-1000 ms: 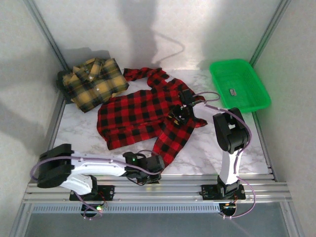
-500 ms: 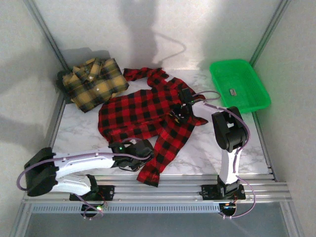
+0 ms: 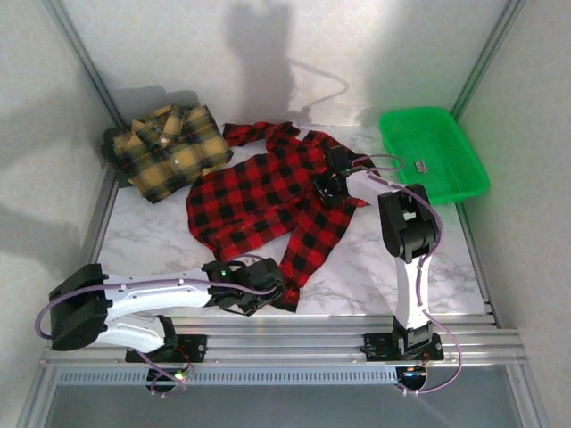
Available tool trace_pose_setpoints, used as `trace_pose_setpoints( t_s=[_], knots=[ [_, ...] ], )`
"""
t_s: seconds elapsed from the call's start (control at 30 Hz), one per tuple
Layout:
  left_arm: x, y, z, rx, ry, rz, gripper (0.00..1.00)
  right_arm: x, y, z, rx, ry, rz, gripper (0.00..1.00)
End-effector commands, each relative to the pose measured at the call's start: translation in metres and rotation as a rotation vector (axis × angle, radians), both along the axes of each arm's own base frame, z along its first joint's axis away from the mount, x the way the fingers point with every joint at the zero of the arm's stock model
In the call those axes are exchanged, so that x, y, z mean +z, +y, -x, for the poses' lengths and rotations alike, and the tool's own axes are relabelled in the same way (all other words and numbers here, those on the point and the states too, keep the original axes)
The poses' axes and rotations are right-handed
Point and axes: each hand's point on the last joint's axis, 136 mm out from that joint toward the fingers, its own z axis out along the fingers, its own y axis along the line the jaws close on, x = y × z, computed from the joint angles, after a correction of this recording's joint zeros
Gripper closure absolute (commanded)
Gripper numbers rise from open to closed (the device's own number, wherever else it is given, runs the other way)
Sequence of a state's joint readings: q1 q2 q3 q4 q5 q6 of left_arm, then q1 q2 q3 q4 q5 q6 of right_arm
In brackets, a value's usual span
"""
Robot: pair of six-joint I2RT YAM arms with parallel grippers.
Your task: Fold and stack the long sleeve shirts
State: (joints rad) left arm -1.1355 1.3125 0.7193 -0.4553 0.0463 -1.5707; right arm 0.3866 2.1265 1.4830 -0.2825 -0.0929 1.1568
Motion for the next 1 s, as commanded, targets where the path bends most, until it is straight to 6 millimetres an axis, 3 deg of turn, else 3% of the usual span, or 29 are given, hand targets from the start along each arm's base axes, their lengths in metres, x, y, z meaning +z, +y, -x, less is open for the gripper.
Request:
trace_pose_setpoints(
  t_s=[0.0,0.27,0.53,0.63,0.73,0.97],
  knots=[
    [-0.017,-0.005,0.003,0.026,0.038,0.011,0.37,-0.025,-0.016,0.01,-0.038,0.074,0.062,0.6],
    [-0.028,0.001,-0.028,0.102,-0.009,-0.018,0.47,-0.032,-0.02,0.029,-0.024,0.104,0.045,0.59],
    [-0.056,0.002,-0.02,0.019,0.053,-0.1,0.61,-0.032,-0.027,0.05,-0.015,0.12,0.048,0.59],
    [-0.055,0.013,-0.018,0.011,0.042,-0.14,0.77,-0.03,-0.028,0.056,-0.008,0.12,0.044,0.59],
    [-0.04,0.034,-0.023,0.007,0.0,-0.221,0.98,-0.023,-0.029,0.06,0.004,0.111,0.044,0.53],
    [0.038,0.055,-0.051,-0.023,-0.158,-0.357,1.0,0.017,-0.018,0.06,0.096,0.037,-0.036,0.31]
  ],
)
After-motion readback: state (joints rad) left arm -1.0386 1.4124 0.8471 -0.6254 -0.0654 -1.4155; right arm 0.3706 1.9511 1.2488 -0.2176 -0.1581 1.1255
